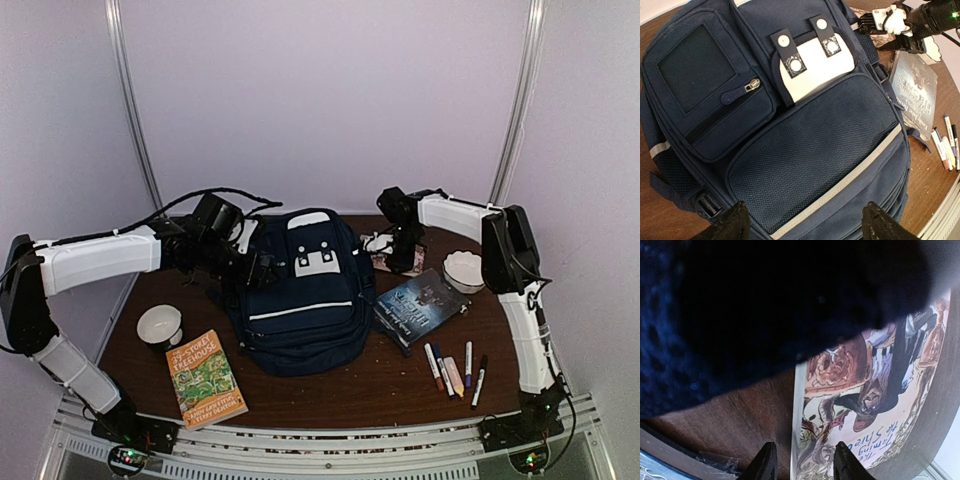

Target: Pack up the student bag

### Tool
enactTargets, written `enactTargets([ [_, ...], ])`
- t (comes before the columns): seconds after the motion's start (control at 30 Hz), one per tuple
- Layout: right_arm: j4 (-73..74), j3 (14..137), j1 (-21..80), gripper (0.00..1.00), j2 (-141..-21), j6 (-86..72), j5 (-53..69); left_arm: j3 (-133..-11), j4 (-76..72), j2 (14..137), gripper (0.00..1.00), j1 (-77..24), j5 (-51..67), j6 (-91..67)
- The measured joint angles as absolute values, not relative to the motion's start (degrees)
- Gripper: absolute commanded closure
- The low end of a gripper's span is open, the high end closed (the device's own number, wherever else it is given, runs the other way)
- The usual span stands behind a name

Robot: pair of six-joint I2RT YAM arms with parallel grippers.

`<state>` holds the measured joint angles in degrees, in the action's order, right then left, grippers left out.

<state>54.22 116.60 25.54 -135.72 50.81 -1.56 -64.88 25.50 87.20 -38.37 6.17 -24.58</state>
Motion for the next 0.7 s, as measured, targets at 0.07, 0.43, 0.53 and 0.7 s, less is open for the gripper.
enactTargets([
  [0.07,54.3,116.7,25.8,0.66,-136.2,51.1,-2.3,-64.9,25.5,87.2,0.21,-38.4,6.2,-24.6],
  [0.43,54.7,119.1,26.0,0.85,-138.4,51.2,-6.1,-64.9,25.5,87.2,0.21,-38.4,6.2,-24.6],
  [0.53,55.2,121.1,25.7,0.91,-138.9,50.2,-6.0,-64.9,25.5,87.2,0.20,-38.4,6.2,-24.5],
  [0.7,53.3,122.7,25.1,1.00,-138.8,48.2,-5.6,-64.9,25.5,87.2,0.20,-38.4,6.2,-24.5],
])
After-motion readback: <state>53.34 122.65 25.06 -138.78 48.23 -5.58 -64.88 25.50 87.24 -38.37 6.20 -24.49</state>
